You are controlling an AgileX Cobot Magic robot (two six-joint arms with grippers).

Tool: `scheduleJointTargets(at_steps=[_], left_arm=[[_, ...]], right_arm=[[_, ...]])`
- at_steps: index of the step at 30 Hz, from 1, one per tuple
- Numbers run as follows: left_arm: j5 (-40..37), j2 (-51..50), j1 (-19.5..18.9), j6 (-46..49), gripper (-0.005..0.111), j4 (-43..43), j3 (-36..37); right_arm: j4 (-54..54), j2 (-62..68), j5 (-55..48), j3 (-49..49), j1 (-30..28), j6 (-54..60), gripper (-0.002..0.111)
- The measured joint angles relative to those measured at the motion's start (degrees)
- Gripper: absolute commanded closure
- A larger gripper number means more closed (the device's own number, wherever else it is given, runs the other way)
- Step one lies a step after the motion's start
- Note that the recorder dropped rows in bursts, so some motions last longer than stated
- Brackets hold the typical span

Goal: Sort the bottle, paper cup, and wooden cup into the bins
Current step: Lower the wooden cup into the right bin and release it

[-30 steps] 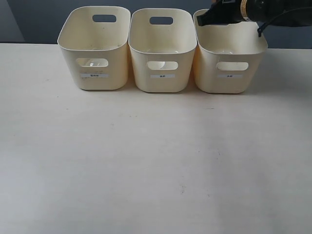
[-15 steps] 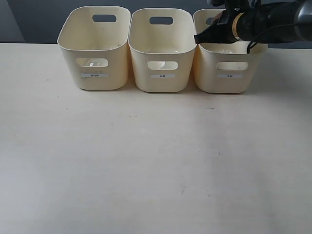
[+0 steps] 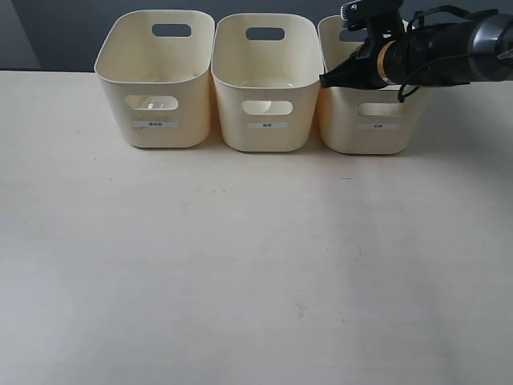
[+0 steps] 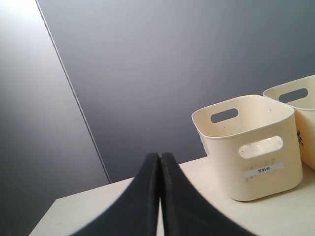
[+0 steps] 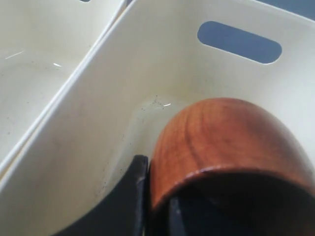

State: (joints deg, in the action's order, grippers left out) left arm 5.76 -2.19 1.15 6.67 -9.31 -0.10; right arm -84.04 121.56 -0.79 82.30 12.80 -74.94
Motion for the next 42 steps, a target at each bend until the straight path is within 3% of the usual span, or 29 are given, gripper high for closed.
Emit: scheduleJointTargets(at_steps=[5,7,19,21,24,29,42], left_arm=[[0.00,0.00,0.00,0.00,0.107,0.00,0.00],[0.00,0.00,0.00,0.00,0.107,0.00,0.00],[0.00,0.00,0.00,0.00,0.107,0.00,0.00],[0.00,0.00,0.00,0.00,0.107,0.00,0.00],[0.00,0.00,0.00,0.00,0.107,0.00,0.00],[0.00,0.00,0.00,0.00,0.107,0.00,0.00],[0.00,0.00,0.00,0.00,0.107,0.00,0.00]], right_arm=[[0.42,0.00,-0.09,0.08,0.00,0.00,0.056],[1.01,0.00,-0.09,0.08,0.00,0.00,0.050],[2.27,-0.49,-0.51,0.08,0.00,0.00,0.051],[2.27,-1.45,0.02,0.08,0.00,0.00,0.057],[2.27,-5.89,2.27,-1.08,0.00,0.00,0.079],[-0.24,-13.67,5.31,-6.44,0.00,0.00,0.090],[-1.26,-47.68,4.70,-30.96,0.00,1.18,0.091]])
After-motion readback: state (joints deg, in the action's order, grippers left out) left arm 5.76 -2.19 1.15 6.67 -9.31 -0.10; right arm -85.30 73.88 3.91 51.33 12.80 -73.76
